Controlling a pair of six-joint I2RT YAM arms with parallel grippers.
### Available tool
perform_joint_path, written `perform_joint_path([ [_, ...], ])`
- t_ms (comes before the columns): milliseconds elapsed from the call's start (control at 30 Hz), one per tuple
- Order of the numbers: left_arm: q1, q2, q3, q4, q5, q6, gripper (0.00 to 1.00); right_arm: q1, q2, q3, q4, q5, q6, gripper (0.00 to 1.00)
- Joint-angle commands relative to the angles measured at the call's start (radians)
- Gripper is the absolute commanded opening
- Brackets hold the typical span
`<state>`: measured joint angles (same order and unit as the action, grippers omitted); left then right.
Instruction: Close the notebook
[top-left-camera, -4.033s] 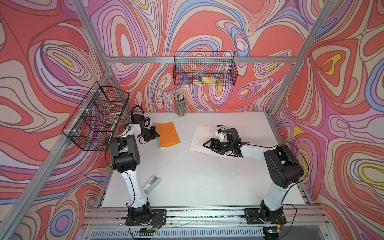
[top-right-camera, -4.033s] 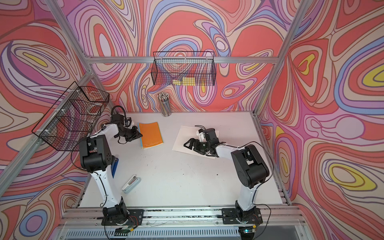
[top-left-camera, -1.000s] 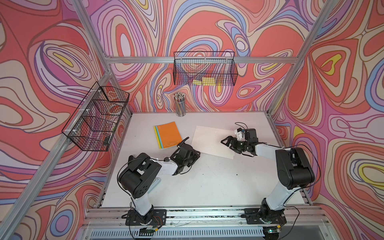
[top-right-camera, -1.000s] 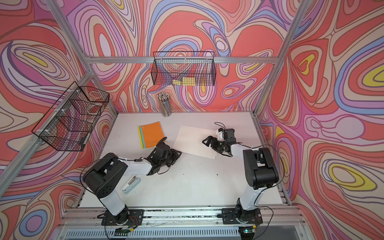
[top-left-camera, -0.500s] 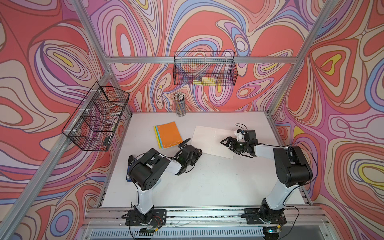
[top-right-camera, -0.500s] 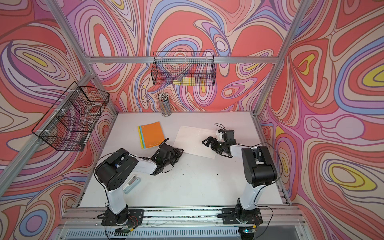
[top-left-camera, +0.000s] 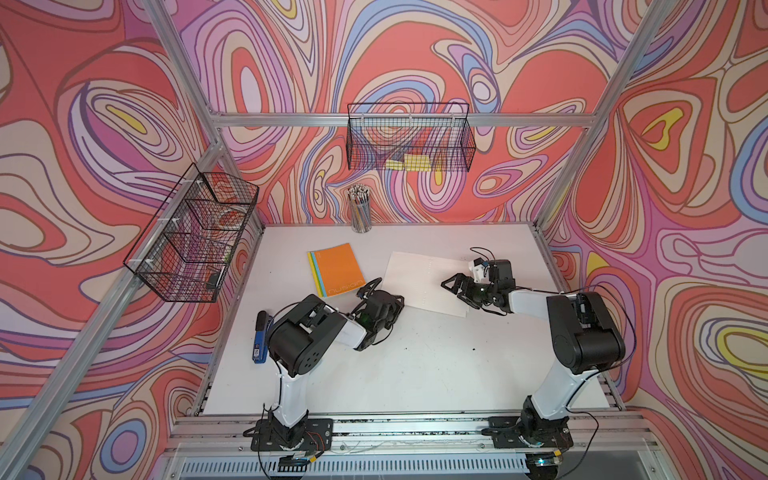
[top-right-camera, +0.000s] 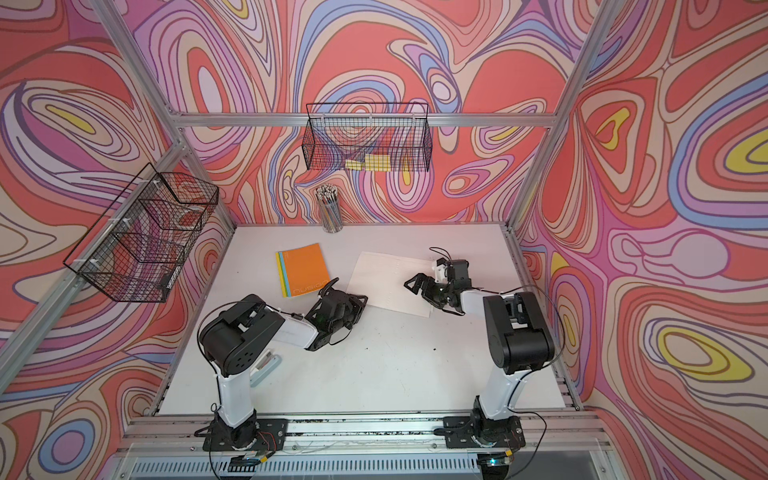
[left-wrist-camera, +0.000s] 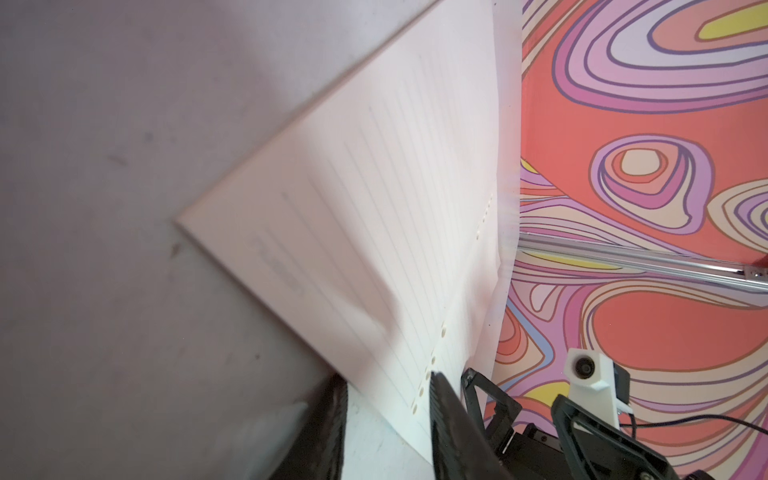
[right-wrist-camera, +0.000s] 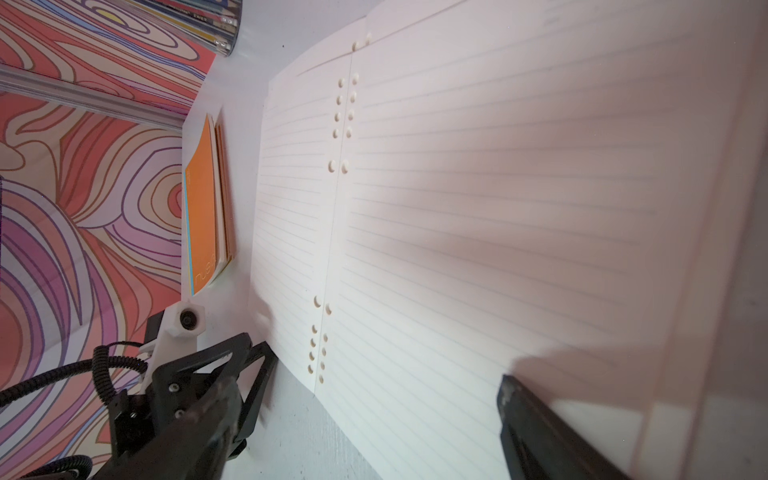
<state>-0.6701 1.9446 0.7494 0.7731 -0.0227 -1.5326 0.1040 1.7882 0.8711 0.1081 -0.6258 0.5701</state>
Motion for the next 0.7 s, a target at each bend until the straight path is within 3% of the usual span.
perform_joint_path([
  [0,-0.009,0.036,0.005,-0.028,-0.035,-0.023,0.36,-0.003,0.006,-0.017,-0.035,-0.005,0.002,0.98],
  [400,-0.023,0.079,-0.005,0.038,-0.058,-0.034,0.28,-0.004,-0.01,-0.014,-0.057,-0.011,-0.009,0.98],
  [467,-0.026,0.093,-0.01,0.065,-0.064,-0.036,0.23,-0.003,-0.01,-0.013,-0.062,-0.011,-0.009,0.98],
  [633,-0.034,0.111,-0.026,0.12,-0.073,-0.041,0.0,-0.004,-0.01,-0.014,-0.067,-0.011,-0.013,0.98],
  [667,-0.035,0.112,-0.028,0.125,-0.074,-0.04,0.0,-0.003,-0.01,-0.014,-0.065,-0.011,-0.013,0.98],
])
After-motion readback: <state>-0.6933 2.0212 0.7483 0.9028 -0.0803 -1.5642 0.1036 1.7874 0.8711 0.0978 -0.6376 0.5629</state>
